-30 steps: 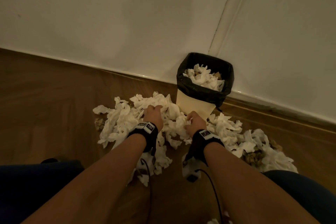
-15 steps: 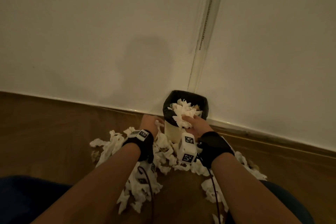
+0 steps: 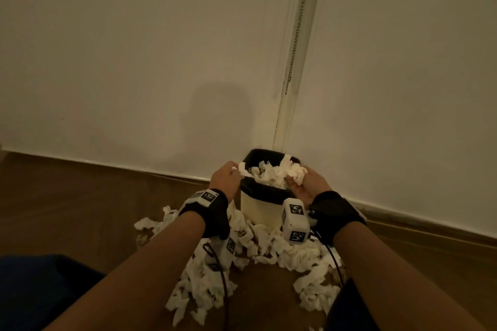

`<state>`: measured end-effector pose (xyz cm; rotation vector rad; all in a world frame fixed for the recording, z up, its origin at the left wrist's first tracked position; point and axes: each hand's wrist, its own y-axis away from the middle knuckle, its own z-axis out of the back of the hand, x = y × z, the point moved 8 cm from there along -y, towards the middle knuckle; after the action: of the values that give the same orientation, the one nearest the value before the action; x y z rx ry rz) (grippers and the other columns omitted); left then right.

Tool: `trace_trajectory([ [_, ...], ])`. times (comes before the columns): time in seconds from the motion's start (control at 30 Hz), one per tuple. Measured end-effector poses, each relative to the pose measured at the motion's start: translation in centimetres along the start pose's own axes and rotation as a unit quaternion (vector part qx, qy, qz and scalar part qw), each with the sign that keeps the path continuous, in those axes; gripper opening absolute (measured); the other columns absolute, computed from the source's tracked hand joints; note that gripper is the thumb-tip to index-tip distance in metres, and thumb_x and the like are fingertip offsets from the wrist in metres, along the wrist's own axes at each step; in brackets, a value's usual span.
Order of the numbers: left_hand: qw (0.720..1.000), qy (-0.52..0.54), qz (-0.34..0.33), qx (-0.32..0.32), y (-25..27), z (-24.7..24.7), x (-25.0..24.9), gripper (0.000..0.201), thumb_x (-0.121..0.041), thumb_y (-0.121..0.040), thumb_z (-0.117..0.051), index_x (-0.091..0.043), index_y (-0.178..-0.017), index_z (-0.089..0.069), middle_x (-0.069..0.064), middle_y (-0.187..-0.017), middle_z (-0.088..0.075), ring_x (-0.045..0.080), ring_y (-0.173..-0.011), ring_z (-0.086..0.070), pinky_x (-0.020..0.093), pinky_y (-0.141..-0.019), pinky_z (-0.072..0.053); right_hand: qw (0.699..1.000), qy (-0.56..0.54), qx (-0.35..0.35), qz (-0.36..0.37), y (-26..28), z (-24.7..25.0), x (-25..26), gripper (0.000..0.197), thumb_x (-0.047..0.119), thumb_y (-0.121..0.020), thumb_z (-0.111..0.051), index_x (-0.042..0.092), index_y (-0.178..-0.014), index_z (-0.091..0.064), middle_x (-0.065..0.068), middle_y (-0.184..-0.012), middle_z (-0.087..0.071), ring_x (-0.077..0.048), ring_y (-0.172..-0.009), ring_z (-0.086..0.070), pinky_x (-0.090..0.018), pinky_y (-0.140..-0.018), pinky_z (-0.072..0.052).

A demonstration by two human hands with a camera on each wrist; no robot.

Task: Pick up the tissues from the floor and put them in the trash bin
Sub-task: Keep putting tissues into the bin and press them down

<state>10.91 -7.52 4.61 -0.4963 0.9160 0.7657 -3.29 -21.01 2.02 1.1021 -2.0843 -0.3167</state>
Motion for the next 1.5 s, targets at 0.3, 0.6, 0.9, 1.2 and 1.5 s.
trace_trajectory([
  [0.3, 0.998, -0.061, -0.029, 0.006, -1.0, -3.0, -1.8, 0.013, -0.010, -0.093, -0.044, -0.004, -0.102, -0.050, 0.018, -0.104, -0.054, 0.029, -0.091, -0.053, 0.026, -0.071, -0.035, 0.970, 0.234, 0.039, 0.061, -1.8, -2.0, 0.8, 0.044, 0.020, -0.095, -0.052, 0.007, -0.136, -0.042, -0.017, -0.138, -0.046, -0.020, -0.090, -0.057, -0.028, -0.082, -0.049],
  [0.6, 0.988, 0.155, 0.024, -0.005, -4.5, -5.3, 0.2, 0.026, -0.018, -0.096, -0.040, -0.023, -0.077, -0.057, 0.003, -0.063, -0.051, 0.018, -0.048, -0.050, 0.027, -0.047, -0.044, 0.979, 0.151, -0.079, 0.109, -7.5, 1.6, 3.9, 0.034, 0.001, -0.095, -0.040, 0.003, -0.128, -0.051, -0.007, -0.108, -0.060, -0.005, -0.065, -0.055, -0.008, -0.056, -0.046],
  [0.9, 0.992, -0.122, 0.042, -0.004, -9.5, -6.3, 1.1, 0.068, -0.052, -0.097, -0.011, -0.008, -0.096, -0.064, 0.018, -0.097, -0.063, 0.032, -0.091, -0.059, 0.037, -0.082, -0.042, 0.903, 0.391, -0.101, 0.147, -9.9, 0.1, 3.4, 0.036, 0.030, -0.099, -0.030, 0.016, -0.071, -0.047, 0.001, -0.061, -0.039, -0.012, -0.052, -0.037, -0.025, -0.051, -0.032],
  [1.2, 0.999, 0.034, -0.011, 0.008, -11.6, -8.6, 2.5, 0.043, -0.006, -0.097, -0.029, -0.023, -0.133, -0.042, 0.019, -0.102, -0.060, 0.033, -0.089, -0.058, 0.031, -0.076, -0.043, 0.883, 0.421, -0.067, 0.199, -12.7, -0.9, 3.7, 0.042, -0.003, -0.091, -0.037, 0.007, -0.131, -0.049, 0.001, -0.072, -0.044, -0.010, -0.056, -0.040, -0.023, -0.055, -0.038],
  [1.5, 0.998, -0.010, 0.050, 0.025, -13.7, -10.2, 3.7, 0.037, -0.005, -0.094, -0.033, -0.013, -0.122, -0.056, 0.015, -0.137, -0.039, 0.030, -0.121, -0.044, 0.032, -0.104, -0.037, 0.827, 0.509, -0.146, 0.189, -14.1, 1.0, 3.4, 0.035, 0.012, -0.099, -0.035, 0.007, -0.130, -0.048, -0.017, -0.138, -0.041, -0.031, -0.121, -0.044, -0.037, -0.103, -0.035],
])
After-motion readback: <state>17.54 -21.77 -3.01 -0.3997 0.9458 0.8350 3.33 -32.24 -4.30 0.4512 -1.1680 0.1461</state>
